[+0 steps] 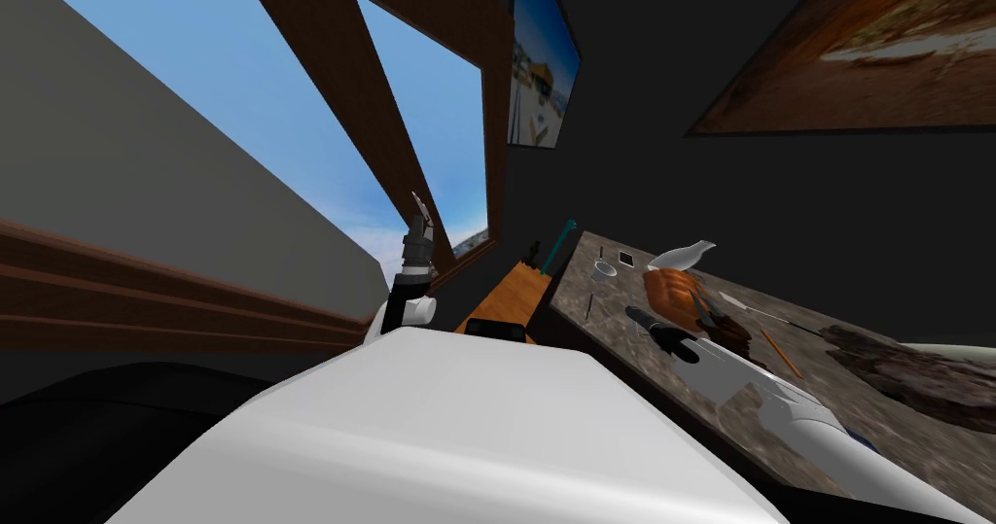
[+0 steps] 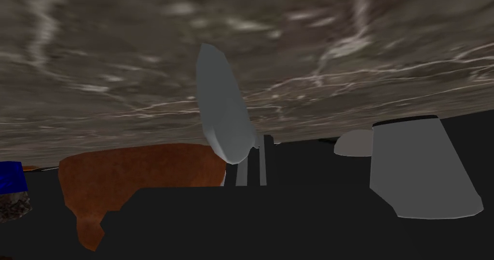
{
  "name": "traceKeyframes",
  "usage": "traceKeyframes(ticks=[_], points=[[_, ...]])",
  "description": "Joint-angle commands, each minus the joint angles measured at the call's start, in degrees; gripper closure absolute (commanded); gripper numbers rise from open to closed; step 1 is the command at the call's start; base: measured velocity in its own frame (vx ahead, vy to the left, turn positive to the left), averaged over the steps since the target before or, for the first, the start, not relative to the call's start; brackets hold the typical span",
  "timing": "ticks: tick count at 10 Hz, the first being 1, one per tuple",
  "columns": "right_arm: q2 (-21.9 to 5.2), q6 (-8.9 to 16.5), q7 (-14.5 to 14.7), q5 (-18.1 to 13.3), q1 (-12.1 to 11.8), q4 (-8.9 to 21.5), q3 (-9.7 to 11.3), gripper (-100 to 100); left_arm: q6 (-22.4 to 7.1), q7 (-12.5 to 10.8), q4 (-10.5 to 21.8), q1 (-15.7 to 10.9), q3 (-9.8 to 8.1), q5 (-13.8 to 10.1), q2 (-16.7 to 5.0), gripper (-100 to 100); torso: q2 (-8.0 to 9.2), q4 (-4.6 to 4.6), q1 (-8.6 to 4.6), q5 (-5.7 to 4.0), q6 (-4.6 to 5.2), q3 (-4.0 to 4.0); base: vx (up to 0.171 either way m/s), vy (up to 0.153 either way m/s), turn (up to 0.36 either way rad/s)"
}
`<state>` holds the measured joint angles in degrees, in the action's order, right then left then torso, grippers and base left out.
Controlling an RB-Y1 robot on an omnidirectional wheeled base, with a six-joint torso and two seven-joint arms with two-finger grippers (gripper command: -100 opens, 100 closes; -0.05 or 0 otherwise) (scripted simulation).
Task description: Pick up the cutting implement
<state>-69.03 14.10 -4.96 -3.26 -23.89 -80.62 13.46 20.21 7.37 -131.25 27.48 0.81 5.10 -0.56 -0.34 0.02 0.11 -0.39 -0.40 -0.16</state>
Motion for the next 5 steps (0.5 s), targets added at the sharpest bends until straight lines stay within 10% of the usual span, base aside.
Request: traceKeyframes(ticks=[1, 4, 5], points=[[-2.0, 0.8, -0.7, 0.6, -0.7, -1.8, 0.0, 100, 0.0, 0.0, 0.0, 0.0, 0.00, 0.0, 0.0, 0, 0.00, 0.00, 0.00, 0.00, 0.00, 0.00, -0.004, 0.032, -0.116], [-3.4, 1.2, -1.1, 0.9, -1.2, -3.2, -0.2, 100, 0.0, 0.0, 0.0, 0.0, 0.08, 0.0, 0.0, 0, 0.11, 0.05, 0.34, 0.08, -0.02, 0.08, -0.017, 0.051, -0.061], [-3.5, 1.2, -1.2, 0.9, -1.2, -3.3, -0.2, 0, 0.0, 0.0, 0.1, 0.0, 0.15, 0.0, 0.0, 0, 0.08, 0.06, 0.32, 0.05, -0.08, 0.07, 0.000, 0.000, 0.000]])
